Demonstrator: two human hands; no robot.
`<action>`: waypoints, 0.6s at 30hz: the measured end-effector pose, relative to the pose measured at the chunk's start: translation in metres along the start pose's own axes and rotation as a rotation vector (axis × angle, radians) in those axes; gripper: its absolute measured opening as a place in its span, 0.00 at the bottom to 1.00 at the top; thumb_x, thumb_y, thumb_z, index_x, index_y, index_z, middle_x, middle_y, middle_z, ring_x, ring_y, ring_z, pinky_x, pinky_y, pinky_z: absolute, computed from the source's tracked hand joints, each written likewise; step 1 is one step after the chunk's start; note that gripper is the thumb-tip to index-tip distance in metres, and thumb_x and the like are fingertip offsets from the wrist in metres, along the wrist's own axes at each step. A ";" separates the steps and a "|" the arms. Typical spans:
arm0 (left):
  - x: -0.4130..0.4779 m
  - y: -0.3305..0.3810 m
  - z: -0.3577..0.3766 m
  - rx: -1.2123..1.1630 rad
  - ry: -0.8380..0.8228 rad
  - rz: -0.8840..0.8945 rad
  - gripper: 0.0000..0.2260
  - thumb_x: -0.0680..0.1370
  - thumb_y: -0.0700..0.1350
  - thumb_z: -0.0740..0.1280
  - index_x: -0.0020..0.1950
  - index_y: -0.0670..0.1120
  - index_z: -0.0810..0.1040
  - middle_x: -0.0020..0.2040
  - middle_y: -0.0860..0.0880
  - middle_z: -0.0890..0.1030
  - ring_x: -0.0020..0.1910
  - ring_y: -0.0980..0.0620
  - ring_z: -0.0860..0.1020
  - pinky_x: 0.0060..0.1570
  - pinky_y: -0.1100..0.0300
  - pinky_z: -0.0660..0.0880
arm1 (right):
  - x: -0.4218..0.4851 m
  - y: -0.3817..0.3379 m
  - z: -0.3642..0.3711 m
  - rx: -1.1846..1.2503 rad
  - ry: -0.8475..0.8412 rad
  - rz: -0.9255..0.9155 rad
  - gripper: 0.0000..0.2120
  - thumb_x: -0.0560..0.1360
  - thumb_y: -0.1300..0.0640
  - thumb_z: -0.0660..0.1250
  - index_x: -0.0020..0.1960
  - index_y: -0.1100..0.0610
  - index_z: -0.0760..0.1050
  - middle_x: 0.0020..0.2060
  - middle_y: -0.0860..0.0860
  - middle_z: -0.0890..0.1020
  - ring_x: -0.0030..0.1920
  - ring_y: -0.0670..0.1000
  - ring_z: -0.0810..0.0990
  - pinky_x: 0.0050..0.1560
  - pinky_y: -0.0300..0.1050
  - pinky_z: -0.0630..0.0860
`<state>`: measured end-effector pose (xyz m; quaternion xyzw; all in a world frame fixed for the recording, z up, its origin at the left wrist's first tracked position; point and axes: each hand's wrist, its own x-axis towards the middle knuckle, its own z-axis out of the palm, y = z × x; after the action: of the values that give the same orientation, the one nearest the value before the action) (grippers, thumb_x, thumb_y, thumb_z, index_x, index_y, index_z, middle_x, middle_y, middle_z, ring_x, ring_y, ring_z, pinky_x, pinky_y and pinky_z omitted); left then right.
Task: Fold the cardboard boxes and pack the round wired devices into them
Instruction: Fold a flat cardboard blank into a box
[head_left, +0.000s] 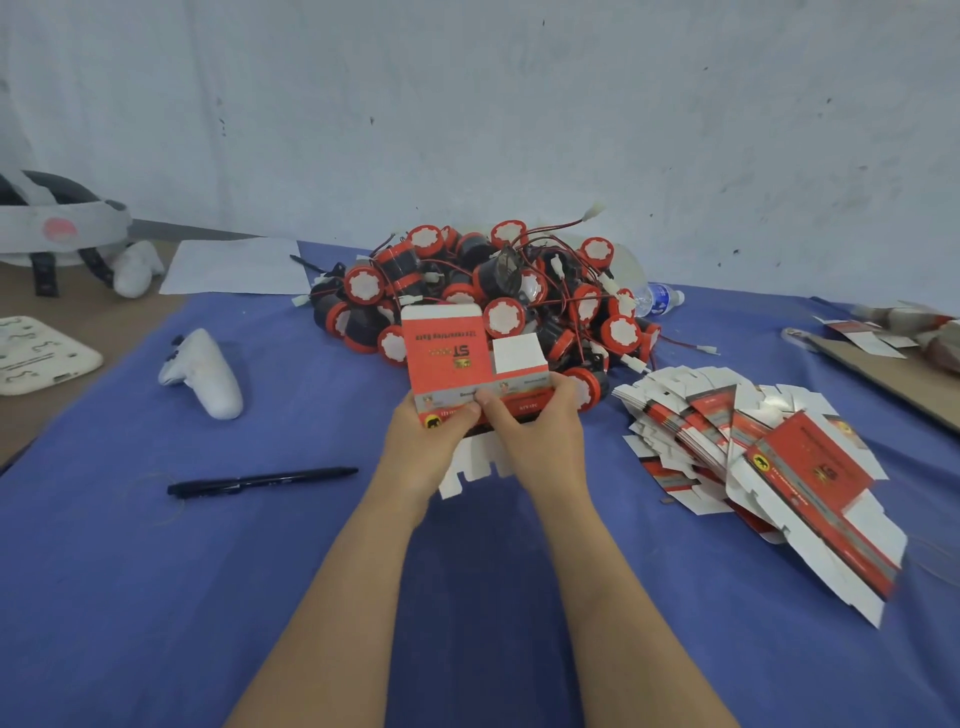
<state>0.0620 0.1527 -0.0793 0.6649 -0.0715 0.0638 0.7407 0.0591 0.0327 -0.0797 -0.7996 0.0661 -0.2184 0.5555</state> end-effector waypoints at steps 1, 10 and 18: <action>0.000 -0.001 0.001 0.028 -0.013 -0.005 0.09 0.78 0.41 0.68 0.54 0.54 0.79 0.48 0.57 0.83 0.48 0.61 0.81 0.43 0.69 0.75 | 0.000 0.001 0.001 -0.020 -0.002 0.000 0.24 0.70 0.46 0.73 0.57 0.46 0.61 0.55 0.46 0.77 0.51 0.44 0.78 0.46 0.38 0.75; -0.003 0.005 0.004 0.007 0.004 0.035 0.11 0.78 0.41 0.67 0.48 0.58 0.79 0.42 0.63 0.83 0.44 0.64 0.81 0.39 0.72 0.76 | 0.002 0.000 0.004 -0.038 -0.044 -0.043 0.25 0.75 0.42 0.66 0.68 0.52 0.68 0.60 0.49 0.77 0.60 0.48 0.75 0.57 0.43 0.75; -0.006 0.011 0.002 -0.158 -0.262 -0.024 0.12 0.78 0.40 0.64 0.57 0.54 0.80 0.52 0.53 0.85 0.52 0.56 0.82 0.50 0.61 0.77 | 0.002 -0.001 -0.001 0.127 -0.109 -0.030 0.30 0.77 0.41 0.62 0.75 0.43 0.57 0.59 0.43 0.79 0.58 0.43 0.78 0.53 0.36 0.75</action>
<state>0.0536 0.1516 -0.0691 0.6082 -0.1645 -0.0383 0.7756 0.0604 0.0313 -0.0776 -0.7743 0.0099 -0.1867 0.6046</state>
